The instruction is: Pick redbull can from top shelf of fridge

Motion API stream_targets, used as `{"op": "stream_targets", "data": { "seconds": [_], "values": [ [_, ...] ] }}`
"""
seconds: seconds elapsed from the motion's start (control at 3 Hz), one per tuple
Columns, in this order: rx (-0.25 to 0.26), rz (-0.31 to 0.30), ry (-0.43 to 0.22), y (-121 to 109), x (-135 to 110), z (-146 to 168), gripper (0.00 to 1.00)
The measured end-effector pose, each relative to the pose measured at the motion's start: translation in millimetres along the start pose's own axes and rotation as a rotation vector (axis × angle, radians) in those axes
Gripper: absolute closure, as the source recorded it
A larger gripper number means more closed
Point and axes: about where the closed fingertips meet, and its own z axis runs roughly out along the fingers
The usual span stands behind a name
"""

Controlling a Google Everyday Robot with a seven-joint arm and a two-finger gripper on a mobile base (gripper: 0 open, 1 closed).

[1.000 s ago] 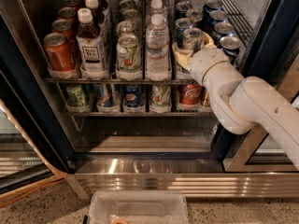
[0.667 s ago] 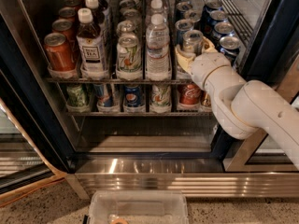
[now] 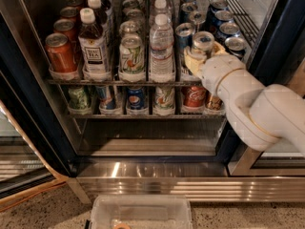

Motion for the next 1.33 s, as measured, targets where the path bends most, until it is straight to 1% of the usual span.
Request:
{"op": "stream_targets", "data": {
  "seconds": [0.33, 0.67, 1.0, 1.33],
  "values": [
    [-0.003, 0.012, 0.002, -2, -5, -4, 1.00],
    [-0.018, 0.022, -0.004, -2, -15, -11, 1.00],
    [-0.055, 0.034, -0.011, 0, -33, -24, 1.00],
    [-0.111, 0.128, -0.006, -1, -75, -47, 1.00]
  ]
}}
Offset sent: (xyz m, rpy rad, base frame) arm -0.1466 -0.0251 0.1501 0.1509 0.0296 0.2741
